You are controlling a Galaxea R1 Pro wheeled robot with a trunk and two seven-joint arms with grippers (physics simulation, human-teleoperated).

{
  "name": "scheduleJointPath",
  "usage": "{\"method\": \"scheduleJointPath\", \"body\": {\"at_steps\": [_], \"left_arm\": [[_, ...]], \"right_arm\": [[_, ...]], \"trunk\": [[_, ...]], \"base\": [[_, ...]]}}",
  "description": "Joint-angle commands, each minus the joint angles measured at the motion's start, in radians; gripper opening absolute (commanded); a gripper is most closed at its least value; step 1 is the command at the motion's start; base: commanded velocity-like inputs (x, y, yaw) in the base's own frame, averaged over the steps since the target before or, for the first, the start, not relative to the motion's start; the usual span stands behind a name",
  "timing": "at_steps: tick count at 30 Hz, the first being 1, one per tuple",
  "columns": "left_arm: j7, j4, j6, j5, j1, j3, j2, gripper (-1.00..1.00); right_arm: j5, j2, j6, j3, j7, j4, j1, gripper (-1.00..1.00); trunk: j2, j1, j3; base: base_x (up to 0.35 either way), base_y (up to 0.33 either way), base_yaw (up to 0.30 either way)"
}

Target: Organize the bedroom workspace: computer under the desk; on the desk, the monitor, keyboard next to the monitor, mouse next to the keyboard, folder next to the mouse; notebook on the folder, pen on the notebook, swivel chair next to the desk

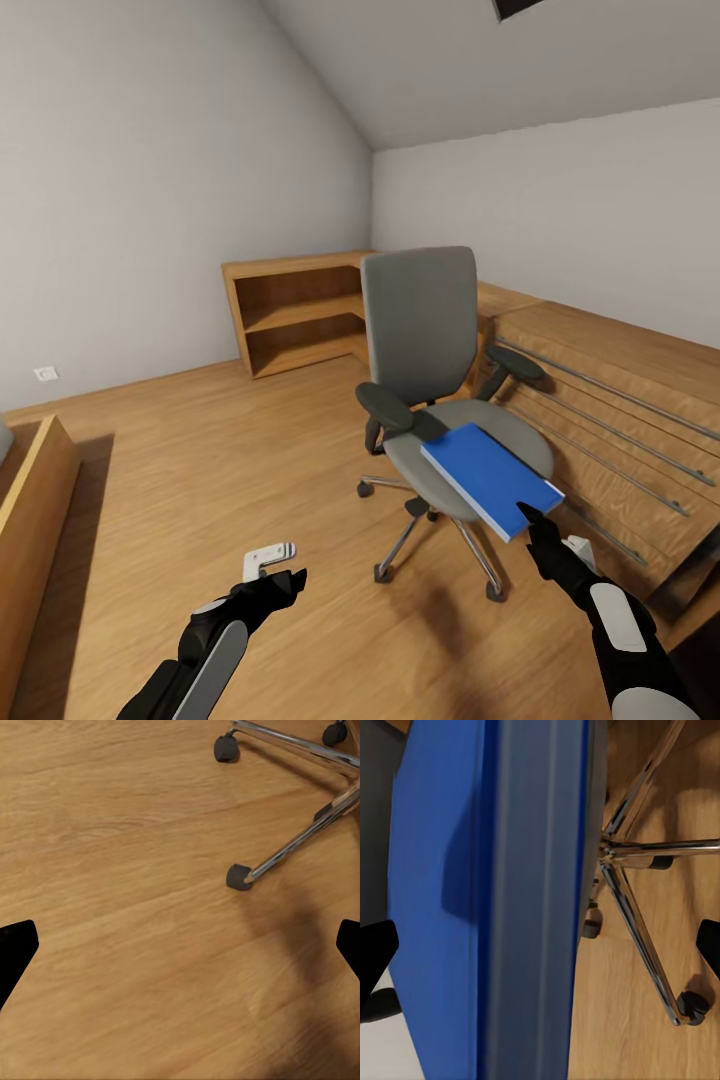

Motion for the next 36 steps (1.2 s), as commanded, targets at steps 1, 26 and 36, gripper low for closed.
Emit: {"method": "scheduleJointPath", "body": {"at_steps": [1,26,36], "left_arm": [[0.010,-0.001,0.001,0.011,-0.001,-0.003,0.001,1.00],[0.010,-0.001,0.001,0.010,-0.001,-0.003,0.001,1.00],[0.010,-0.001,0.001,0.011,-0.001,-0.003,0.001,1.00]], "right_arm": [[-0.002,0.000,0.007,-0.004,0.002,0.000,-0.001,1.00],[-0.001,0.001,0.007,-0.004,0.003,0.001,-0.001,1.00],[0.002,0.001,0.008,-0.001,0.001,0.001,-0.001,-1.00]], "trunk": [[0.000,0.000,-0.001],[0.000,0.000,-0.001],[0.000,0.000,-0.001]], "base": [[0.020,0.000,0.000],[0.021,0.000,0.000],[0.001,0.000,0.000]]}}
